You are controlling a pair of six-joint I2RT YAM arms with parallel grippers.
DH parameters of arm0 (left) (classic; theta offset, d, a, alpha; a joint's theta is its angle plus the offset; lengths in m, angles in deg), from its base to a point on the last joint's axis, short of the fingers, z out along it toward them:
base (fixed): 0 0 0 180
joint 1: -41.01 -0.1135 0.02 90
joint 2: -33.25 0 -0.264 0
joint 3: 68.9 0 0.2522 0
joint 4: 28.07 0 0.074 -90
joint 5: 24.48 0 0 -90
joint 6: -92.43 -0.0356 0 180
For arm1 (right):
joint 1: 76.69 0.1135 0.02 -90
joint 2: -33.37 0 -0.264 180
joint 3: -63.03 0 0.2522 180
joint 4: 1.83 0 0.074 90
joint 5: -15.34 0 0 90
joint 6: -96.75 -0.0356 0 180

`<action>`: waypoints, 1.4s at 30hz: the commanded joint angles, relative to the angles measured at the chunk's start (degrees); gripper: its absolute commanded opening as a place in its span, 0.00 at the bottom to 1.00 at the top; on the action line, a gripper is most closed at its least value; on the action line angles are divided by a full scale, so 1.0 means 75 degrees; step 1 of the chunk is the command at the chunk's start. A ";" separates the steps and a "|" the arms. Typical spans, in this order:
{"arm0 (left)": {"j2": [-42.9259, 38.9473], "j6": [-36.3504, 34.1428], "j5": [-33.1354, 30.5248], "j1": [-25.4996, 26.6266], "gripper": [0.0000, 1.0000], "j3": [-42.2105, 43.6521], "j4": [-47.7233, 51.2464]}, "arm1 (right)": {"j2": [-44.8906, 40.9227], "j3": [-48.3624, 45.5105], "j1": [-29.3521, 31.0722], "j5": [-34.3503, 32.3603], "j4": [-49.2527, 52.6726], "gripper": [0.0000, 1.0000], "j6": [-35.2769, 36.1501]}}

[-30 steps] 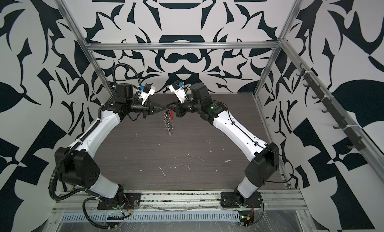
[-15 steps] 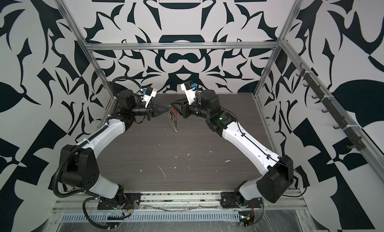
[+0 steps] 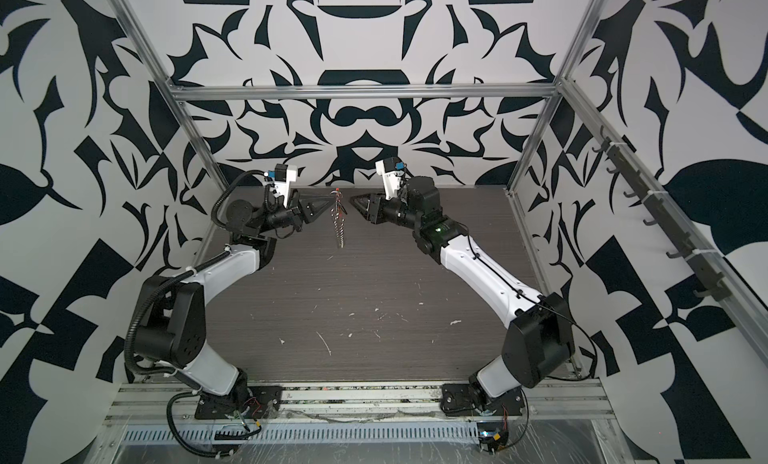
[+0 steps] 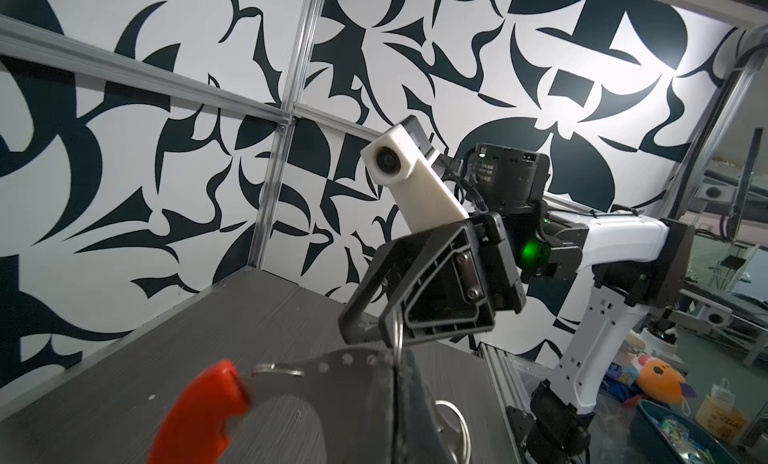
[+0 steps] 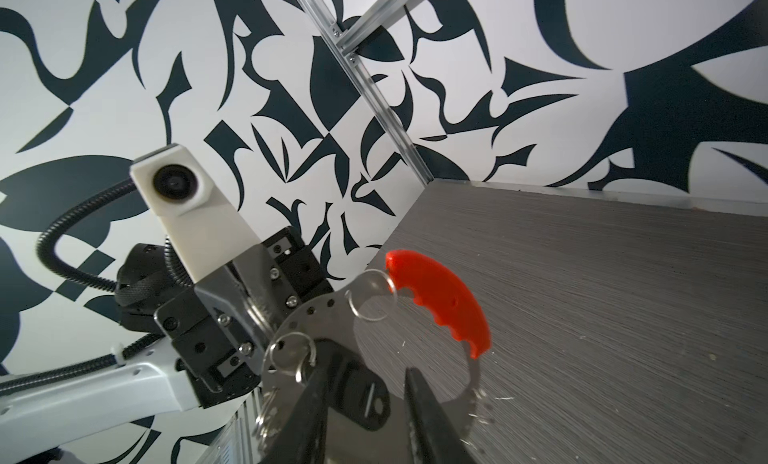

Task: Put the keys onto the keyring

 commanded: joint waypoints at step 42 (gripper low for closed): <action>-0.0111 0.0739 0.0049 0.0031 0.00 -0.0260 -0.1111 | -0.0500 0.0645 0.0557 -0.0490 0.1002 0.01 0.1381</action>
